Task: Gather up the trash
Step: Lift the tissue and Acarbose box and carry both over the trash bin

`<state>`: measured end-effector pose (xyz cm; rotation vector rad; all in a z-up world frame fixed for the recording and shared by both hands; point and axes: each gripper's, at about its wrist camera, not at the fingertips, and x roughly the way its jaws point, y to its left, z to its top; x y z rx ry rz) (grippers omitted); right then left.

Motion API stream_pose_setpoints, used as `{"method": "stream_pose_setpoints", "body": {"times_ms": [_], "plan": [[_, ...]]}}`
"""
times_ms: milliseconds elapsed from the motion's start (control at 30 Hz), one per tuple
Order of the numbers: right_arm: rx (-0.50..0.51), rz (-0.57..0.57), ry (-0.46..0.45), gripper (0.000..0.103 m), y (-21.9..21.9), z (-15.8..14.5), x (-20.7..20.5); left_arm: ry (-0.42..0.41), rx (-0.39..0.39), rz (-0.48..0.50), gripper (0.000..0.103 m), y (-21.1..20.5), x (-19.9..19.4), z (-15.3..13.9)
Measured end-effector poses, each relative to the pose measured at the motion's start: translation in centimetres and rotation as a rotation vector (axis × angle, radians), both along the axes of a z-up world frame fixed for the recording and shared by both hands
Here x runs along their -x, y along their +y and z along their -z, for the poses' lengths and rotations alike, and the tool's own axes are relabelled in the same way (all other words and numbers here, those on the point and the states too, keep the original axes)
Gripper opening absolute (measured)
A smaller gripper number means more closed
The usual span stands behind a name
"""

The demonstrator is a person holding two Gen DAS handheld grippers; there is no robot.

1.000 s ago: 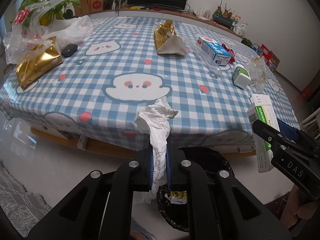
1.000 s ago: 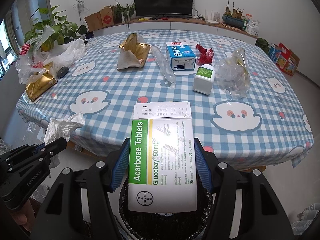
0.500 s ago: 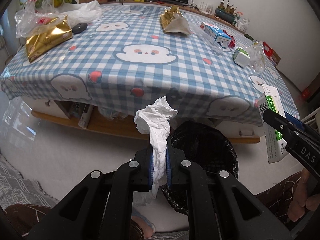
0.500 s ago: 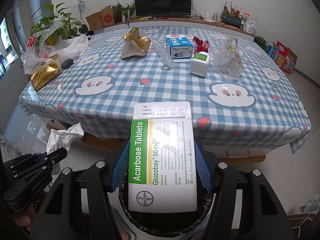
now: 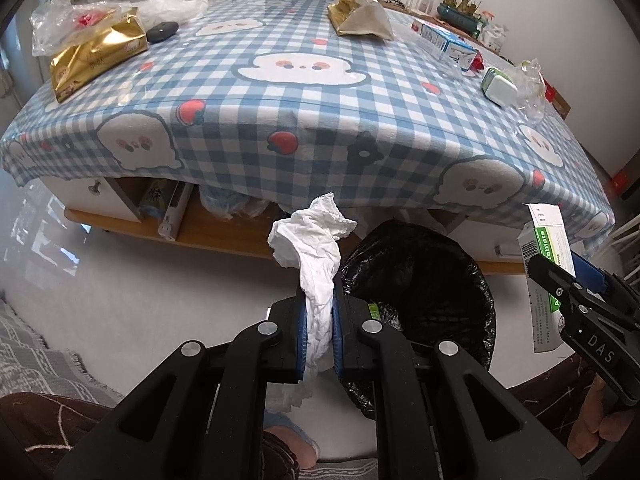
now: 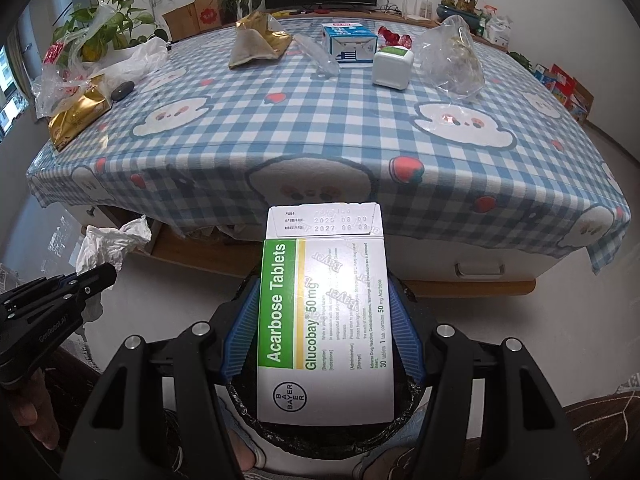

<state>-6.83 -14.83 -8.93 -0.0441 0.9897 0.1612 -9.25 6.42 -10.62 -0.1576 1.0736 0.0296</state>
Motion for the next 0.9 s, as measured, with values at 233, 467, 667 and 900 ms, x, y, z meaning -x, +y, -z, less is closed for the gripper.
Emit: {"method": "stream_pose_setpoints", "body": {"times_ms": [233, 467, 667, 900], "plan": [[0.006, 0.007, 0.041, 0.058, -0.3, 2.6, -0.4, 0.036, -0.012, 0.005, 0.009, -0.1, -0.6, 2.2], [0.014, 0.02, 0.083, 0.058, -0.8, 5.0, -1.2, 0.041, 0.005, 0.012, 0.009, -0.5, -1.2, 3.9], [0.021, 0.022, 0.114, 0.058, -0.5, 6.8, -1.7, 0.067, -0.003, -0.012, 0.009, -0.2, -2.0, 6.0], [0.034, 0.013, 0.151, 0.058, 0.2, 9.0, -2.3, 0.11, -0.004, -0.012, 0.009, -0.3, -2.8, 7.9]]}}
